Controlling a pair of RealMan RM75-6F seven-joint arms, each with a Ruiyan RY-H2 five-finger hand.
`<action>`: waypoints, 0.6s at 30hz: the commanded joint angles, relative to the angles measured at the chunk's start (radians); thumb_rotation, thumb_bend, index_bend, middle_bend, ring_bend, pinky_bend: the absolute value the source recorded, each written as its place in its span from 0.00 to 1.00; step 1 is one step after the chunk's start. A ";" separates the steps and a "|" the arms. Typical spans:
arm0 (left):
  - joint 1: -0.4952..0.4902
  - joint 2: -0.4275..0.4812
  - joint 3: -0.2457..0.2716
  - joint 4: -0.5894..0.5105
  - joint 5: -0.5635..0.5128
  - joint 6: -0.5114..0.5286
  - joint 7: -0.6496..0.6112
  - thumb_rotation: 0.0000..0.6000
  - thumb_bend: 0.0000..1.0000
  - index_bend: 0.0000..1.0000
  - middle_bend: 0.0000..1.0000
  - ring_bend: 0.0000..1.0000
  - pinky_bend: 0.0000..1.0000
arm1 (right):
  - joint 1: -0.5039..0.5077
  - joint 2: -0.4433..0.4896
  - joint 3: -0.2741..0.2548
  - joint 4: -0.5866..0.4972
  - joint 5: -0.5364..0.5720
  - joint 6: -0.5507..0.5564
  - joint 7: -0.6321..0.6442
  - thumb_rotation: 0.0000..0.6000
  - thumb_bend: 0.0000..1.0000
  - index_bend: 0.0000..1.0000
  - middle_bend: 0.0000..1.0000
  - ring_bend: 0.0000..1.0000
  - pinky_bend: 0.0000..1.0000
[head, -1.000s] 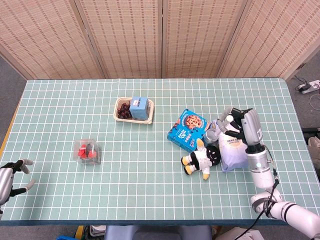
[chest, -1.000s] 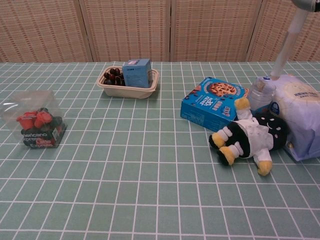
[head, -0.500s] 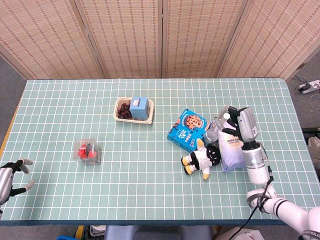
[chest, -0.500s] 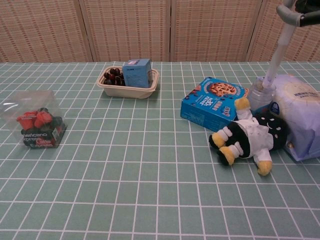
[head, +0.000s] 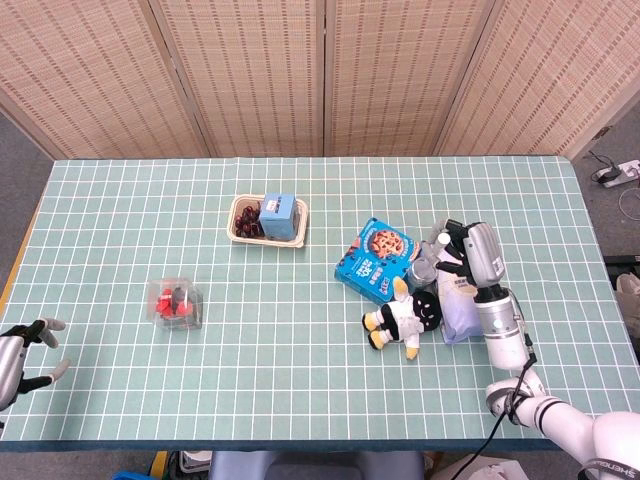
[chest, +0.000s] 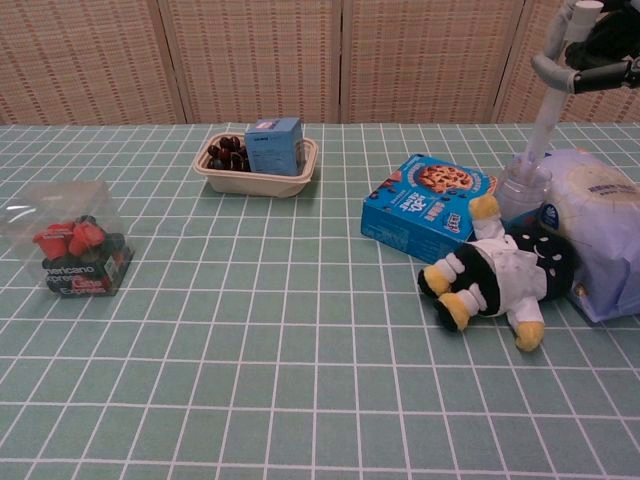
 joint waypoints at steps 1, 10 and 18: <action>0.000 0.000 0.001 -0.001 0.002 0.000 0.001 1.00 0.22 0.46 0.51 0.44 0.55 | 0.000 -0.021 -0.006 0.027 0.007 -0.012 0.019 1.00 0.59 0.70 1.00 1.00 1.00; 0.000 0.003 0.002 -0.003 0.000 -0.004 -0.002 1.00 0.22 0.46 0.51 0.44 0.55 | 0.005 -0.073 -0.017 0.110 0.015 -0.034 0.063 1.00 0.59 0.70 1.00 1.00 1.00; -0.001 0.004 0.004 -0.006 0.000 -0.009 0.002 1.00 0.22 0.46 0.51 0.44 0.56 | 0.000 -0.074 -0.027 0.126 0.023 -0.058 0.066 1.00 0.57 0.70 1.00 1.00 1.00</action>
